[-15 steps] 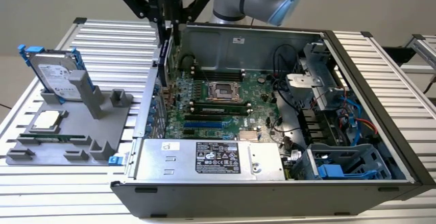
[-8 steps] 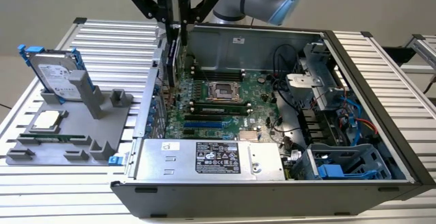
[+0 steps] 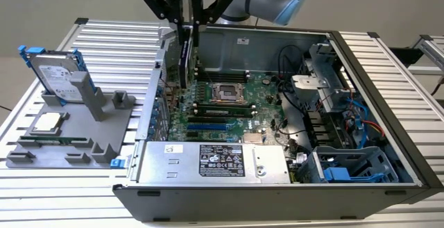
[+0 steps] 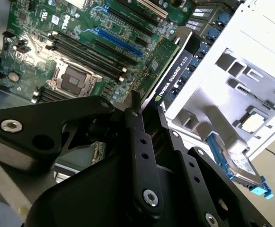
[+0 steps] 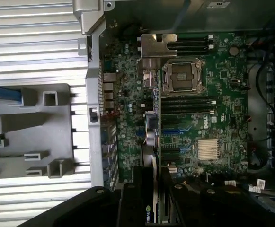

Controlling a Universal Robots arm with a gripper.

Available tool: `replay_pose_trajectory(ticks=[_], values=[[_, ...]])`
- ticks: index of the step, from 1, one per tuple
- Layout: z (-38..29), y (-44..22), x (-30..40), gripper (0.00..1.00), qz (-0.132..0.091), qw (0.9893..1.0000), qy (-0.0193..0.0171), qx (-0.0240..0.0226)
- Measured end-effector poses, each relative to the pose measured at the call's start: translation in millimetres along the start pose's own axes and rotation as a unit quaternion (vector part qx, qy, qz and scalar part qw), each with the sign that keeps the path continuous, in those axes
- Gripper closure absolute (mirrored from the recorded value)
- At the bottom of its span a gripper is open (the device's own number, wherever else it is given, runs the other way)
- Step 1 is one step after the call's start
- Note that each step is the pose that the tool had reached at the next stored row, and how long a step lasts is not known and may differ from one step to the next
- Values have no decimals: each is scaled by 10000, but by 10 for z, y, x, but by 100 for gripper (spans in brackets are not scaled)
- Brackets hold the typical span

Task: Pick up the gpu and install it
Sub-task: 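Pick up the gpu and move the gpu toward the slot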

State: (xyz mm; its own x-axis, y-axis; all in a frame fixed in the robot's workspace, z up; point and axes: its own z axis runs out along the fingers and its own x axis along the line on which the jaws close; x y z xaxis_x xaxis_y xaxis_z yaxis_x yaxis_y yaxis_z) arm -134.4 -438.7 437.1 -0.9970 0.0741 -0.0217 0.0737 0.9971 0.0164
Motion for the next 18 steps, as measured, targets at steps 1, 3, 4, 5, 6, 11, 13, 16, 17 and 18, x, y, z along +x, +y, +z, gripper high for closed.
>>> replay_pose_trajectory(ticks=[1,3,4,5,6,11,13,16,17,18], values=[[0,1,-15,100,0,10000,0,0],[1,3,-45,100,0,10000,0,0],[1,5,-60,100,0,10000,0,0],[1,5,-74,100,0,10000,0,0],[2,7,-90,100,0,10000,0,0],[4,12,-158,100,0,10000,0,0],[4,14,-184,100,0,10000,0,0],[5,17,-223,100,0,10000,0,0],[5,18,-236,100,0,10000,0,0],[5,18,-249,100,0,10000,0,0]])
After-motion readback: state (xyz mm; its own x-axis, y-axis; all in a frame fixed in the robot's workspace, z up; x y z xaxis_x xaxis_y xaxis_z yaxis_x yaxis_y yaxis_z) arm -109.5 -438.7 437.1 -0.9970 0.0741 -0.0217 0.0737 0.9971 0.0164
